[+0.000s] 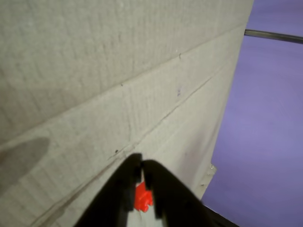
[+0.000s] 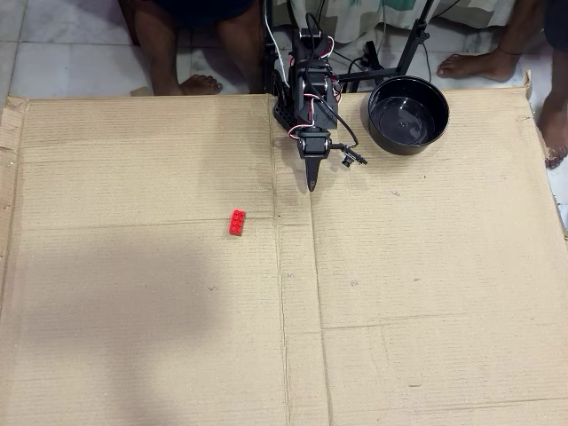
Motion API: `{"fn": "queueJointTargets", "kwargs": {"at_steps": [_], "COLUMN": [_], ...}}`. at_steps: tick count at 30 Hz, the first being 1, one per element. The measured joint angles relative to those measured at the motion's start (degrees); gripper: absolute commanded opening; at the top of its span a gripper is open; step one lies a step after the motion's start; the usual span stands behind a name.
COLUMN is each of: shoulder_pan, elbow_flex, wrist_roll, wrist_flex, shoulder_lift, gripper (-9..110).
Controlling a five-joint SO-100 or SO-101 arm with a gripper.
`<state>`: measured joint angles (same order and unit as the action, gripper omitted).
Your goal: Grasp a lego block and put it in the bin.
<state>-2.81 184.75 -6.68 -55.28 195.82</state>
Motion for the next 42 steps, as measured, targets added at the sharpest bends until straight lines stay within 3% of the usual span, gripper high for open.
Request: {"fn": "queueJointTargets", "kwargs": {"at_steps": [38, 42], "shoulder_pan": [-0.62, -0.62], "elbow_flex": [-0.35, -1.41], "wrist_roll": [0.0, 5.71], "wrist_flex": [-0.35, -0.53], "shoulder_lift": [0.0, 0.0], "gripper": [1, 4]}}
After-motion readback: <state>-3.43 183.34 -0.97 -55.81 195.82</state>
